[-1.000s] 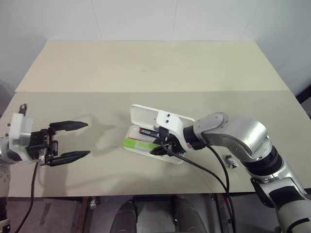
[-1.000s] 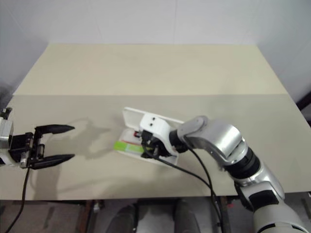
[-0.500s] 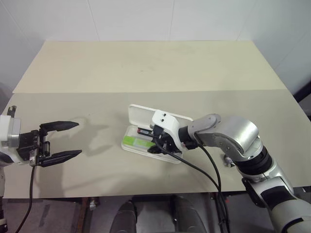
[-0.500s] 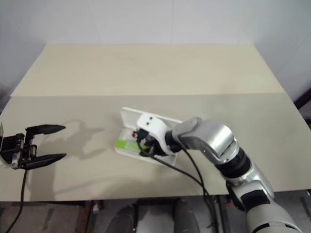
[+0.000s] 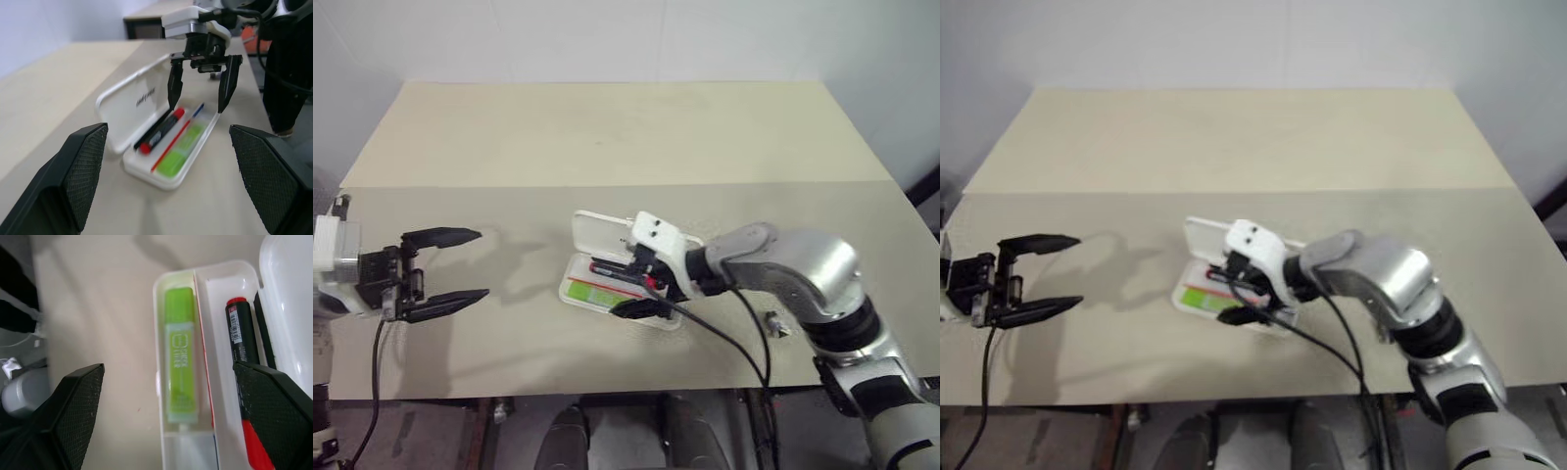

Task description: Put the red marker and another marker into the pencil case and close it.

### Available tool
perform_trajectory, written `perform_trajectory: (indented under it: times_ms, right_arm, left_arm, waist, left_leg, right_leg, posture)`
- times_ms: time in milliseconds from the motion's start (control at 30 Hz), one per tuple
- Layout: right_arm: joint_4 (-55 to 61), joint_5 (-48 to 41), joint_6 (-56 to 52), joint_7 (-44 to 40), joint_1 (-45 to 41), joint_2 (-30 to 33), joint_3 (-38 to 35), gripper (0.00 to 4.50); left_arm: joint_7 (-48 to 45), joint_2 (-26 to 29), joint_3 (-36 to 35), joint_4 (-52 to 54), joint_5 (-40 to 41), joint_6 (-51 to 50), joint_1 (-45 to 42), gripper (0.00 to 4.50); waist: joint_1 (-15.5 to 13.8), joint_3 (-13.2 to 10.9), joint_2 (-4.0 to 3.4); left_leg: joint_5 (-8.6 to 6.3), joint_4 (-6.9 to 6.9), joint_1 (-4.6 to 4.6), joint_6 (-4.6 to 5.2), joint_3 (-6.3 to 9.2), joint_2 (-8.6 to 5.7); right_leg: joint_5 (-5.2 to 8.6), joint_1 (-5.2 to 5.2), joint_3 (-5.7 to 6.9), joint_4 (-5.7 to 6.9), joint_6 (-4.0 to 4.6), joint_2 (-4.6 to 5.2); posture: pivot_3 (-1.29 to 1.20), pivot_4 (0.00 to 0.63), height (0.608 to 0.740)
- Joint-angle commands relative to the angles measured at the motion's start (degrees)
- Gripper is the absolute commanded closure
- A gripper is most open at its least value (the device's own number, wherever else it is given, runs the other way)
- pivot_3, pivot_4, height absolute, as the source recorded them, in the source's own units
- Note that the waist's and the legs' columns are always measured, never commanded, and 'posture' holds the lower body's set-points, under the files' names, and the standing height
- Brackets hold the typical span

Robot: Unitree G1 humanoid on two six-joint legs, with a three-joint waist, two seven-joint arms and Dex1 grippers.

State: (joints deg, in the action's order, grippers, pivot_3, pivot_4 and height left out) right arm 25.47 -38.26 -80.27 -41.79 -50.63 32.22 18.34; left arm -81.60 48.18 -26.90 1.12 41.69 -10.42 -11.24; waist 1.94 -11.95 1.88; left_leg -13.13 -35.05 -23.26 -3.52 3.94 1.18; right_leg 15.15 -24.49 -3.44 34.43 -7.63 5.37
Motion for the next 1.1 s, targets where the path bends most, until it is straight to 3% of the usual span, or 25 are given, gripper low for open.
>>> perform_trajectory:
  times_ms: [33, 300, 533, 833, 933, 1100]
  right_arm:
    - [2.9, -4.4, -0.6, -4.7, 0.1, 4.4, -4.2, 0.03]
    - [4.1, -6.9, 0.9, -8.7, 7.0, 16.7, -8.6, 0.03]
    - [2.5, 1.0, 6.9, -1.9, 17.5, 23.0, -11.8, 0.03]
    - [7.6, 3.3, 9.1, 9.7, 36.5, 15.5, -30.8, 0.03]
    - [10.1, 5.2, 12.5, 11.1, 45.7, 14.1, -37.4, 0.03]
    - [10.6, 4.3, 13.2, 12.3, 52.0, 10.9, -43.6, 0.03]
  left_arm:
    - [2.8, -1.8, 1.2, 5.7, 3.5, -1.9, -1.4, 0.25]
    - [5.7, -7.1, 6.9, 14.5, 6.8, -4.7, -1.7, 0.25]
    - [7.3, -13.6, 13.9, 14.8, 4.0, -1.5, -6.3, 0.25]
    - [4.9, -17.3, 19.4, 13.5, 3.6, -0.6, -7.9, 0.25]
    - [4.1, -17.6, 20.2, 12.9, 3.9, -0.9, -8.4, 0.25]
    - [2.9, -17.7, 21.0, 11.4, 3.5, -0.8, -9.6, 0.25]
  waist:
    - [-0.2, 0.0, 0.0]
    - [-0.3, 0.0, 0.02]
    - [-0.5, 0.0, 0.03]
    - [-0.6, 0.0, 0.04]
    - [-0.8, 0.0, 0.04]
    - [-0.6, 0.0, 0.03]
  left_leg:
    - [0.0, 0.0, 0.0, 0.0, 0.0, 0.0]
    - [0.0, -0.05, -0.01, 0.0, -0.01, -0.01]
    - [0.01, -0.19, 0.0, 0.01, -0.01, -0.02]
    - [0.03, -0.27, 0.04, 0.02, -0.03, -0.04]
    - [0.03, -0.25, 0.04, 0.03, -0.03, -0.04]
    - [0.03, -0.36, 0.26, 0.03, -0.03, -0.04]
  right_leg:
    - [0.0, 0.0, 0.0, 0.0, 0.0, 0.0]
    - [0.01, 0.05, 0.0, -0.04, 0.01, -0.01]
    - [0.08, 0.14, -0.02, -0.14, 0.18, -0.04]
    - [0.0, 0.39, -0.07, -0.44, 0.12, -0.04]
    - [0.0, 0.4, -0.07, -0.45, 0.12, -0.04]
    - [-0.07, 0.73, -0.06, -0.67, 0.13, -0.03]
  posture:
    - [0.0, 0.15, 0.74]
    - [0.0, 0.15, 0.74]
    - [0.0, 0.15, 0.74]
    - [0.0, 0.15, 0.74]
    - [0.0, 0.15, 0.74]
    - [0.0, 0.15, 0.74]
